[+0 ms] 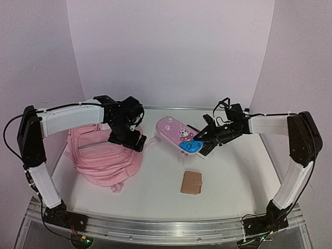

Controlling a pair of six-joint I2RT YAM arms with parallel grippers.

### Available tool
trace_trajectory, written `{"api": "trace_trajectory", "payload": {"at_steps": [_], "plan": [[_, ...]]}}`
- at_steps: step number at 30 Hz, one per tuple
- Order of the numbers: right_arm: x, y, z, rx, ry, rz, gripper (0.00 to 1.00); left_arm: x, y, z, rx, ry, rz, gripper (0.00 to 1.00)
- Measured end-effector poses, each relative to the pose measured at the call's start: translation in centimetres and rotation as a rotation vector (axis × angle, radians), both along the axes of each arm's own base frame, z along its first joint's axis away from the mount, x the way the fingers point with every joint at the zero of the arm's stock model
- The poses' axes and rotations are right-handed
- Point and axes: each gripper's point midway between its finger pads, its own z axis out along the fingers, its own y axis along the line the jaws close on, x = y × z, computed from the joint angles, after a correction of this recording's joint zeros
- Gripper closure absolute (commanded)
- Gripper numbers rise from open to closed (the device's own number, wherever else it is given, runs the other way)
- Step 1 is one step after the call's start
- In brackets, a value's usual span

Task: Pack the student bag
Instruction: Pick up the stationery from the center of the board.

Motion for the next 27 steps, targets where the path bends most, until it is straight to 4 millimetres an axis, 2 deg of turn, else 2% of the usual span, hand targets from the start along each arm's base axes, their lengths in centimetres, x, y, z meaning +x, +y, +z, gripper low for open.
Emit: {"api": "trace_trajectory", "payload": {"at_steps": [2, 6, 11, 14, 16, 22, 27], "plan": [[-0.6, 0.1, -0.5, -0.003, 0.018, 0.007, 1.00, -1.4, 1.6, -1.5, 0.084, 0.044, 0.001, 0.01], [-1.9, 0.4, -1.6, -0.013, 0.056, 0.026, 1.00, -4.7, 3.0, -2.4, 0.206, 0.097, -0.041, 0.09], [-3.0, 1.0, -2.0, -0.017, 0.075, 0.052, 1.00, -8.5, 4.6, -2.9, 0.348, 0.135, -0.089, 0.35], [-3.3, 1.3, -2.0, -0.015, 0.075, 0.063, 1.00, -9.1, 6.2, -3.2, 0.424, 0.138, -0.070, 0.47], [-3.5, 1.5, -1.9, -0.012, 0.077, 0.070, 1.00, -9.0, 7.2, -3.2, 0.470, 0.126, -0.053, 0.51], [-3.6, 1.6, -1.9, -0.007, 0.082, 0.074, 1.00, -9.2, 8.6, -3.6, 0.532, 0.125, -0.053, 0.52], [-3.7, 1.5, -2.0, -0.008, 0.088, 0.073, 1.00, -9.5, 8.9, -4.3, 0.563, 0.147, -0.059, 0.53]]}}
